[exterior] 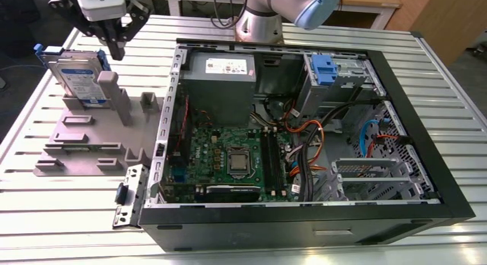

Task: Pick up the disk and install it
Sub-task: 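Reach for the disk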

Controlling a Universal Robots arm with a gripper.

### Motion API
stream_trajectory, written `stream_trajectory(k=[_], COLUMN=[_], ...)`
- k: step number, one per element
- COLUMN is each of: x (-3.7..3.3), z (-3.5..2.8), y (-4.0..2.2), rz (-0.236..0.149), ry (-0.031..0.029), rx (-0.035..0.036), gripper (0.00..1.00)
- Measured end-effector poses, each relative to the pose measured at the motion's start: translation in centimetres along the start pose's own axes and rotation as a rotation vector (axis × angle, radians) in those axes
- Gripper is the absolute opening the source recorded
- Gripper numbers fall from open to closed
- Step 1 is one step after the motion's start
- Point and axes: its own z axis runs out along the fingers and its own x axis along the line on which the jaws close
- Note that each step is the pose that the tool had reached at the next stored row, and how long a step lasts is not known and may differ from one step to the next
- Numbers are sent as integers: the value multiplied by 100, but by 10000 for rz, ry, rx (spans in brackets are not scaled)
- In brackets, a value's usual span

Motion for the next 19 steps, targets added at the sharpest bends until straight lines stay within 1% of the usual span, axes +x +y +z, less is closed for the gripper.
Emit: stream_trajectory(k=[10,12,19], x=[1,3,21], z=[4,9,13], y=[0,-1,-2], rz=[3,5,5], ry=[50,101,115], rx=[4,8,8], gripper=[11,11,11])
